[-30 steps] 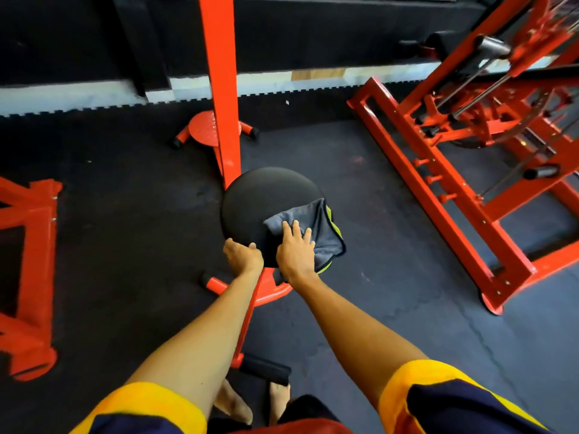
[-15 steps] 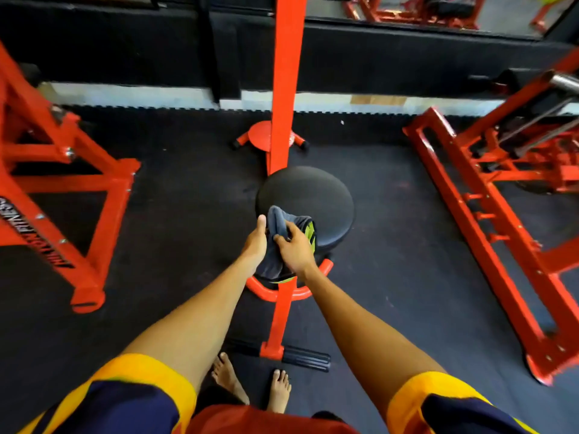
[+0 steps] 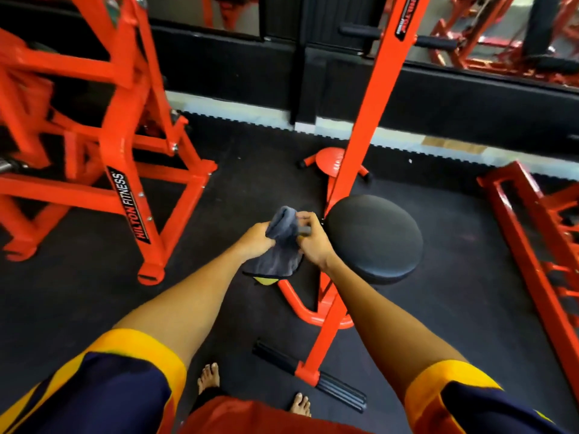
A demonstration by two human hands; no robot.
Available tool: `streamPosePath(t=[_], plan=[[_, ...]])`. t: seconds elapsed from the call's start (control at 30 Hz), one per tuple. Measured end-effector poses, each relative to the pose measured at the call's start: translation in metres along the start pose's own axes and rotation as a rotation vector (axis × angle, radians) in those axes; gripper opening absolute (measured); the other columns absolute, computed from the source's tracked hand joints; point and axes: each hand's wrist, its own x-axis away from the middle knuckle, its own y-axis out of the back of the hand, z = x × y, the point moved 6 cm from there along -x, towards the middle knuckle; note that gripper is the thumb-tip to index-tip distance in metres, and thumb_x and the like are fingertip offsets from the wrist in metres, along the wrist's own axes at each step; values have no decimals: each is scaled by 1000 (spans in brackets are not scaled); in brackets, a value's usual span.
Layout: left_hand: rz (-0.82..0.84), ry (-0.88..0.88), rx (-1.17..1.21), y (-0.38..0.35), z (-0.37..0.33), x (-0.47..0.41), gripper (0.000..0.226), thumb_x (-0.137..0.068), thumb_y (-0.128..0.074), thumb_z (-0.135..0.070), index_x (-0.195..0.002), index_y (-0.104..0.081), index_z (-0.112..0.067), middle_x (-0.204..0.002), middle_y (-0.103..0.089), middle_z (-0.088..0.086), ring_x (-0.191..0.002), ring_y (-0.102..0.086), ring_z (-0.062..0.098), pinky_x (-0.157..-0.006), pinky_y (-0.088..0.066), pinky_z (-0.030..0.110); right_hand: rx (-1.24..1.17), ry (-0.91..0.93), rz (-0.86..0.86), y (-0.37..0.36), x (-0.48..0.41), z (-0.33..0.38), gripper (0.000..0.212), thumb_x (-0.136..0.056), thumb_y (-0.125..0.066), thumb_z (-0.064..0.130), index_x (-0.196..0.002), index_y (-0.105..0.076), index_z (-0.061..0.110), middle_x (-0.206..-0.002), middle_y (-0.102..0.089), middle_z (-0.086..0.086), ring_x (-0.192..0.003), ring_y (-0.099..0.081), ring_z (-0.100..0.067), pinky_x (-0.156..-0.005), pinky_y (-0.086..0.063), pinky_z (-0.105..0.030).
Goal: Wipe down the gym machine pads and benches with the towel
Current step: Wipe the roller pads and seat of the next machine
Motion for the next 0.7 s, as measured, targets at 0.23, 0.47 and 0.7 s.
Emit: streamPosePath(t=[0.23,0.47,0.7], plan=[[-3,-32,-138,109,34,-19,51,-93,-64,-2,-143,-57,-12,-132,-64,9,-123,-58,27,-97,-48,38,491,101,86,-66,-73,68,46,-75,-86,35,-116,-65,40,-122,-46,7,-123,-45,-24,-105,-42,-47],[22,-36,-451,215,83,-43,68,-58,-83,-59,-112,-62,-24,-118,-71,5,-109,-65,30,-90,-54,47,239,132,16,-112,-136,108,28,-84,-83,20,-84,-57,32,-84,-62,11,-83,-56,-12,-84,-53,-45],[-244,-10,-172,298,103,-87,29,-76,-87,-23,-95,-68,-12,-91,-68,5,-90,-65,25,-70,-43,33,154,66,-20,-142,-198,113,23,-87,-77,32,-99,-62,19,-94,-69,1,-87,-62,-15,-86,-55,-47]])
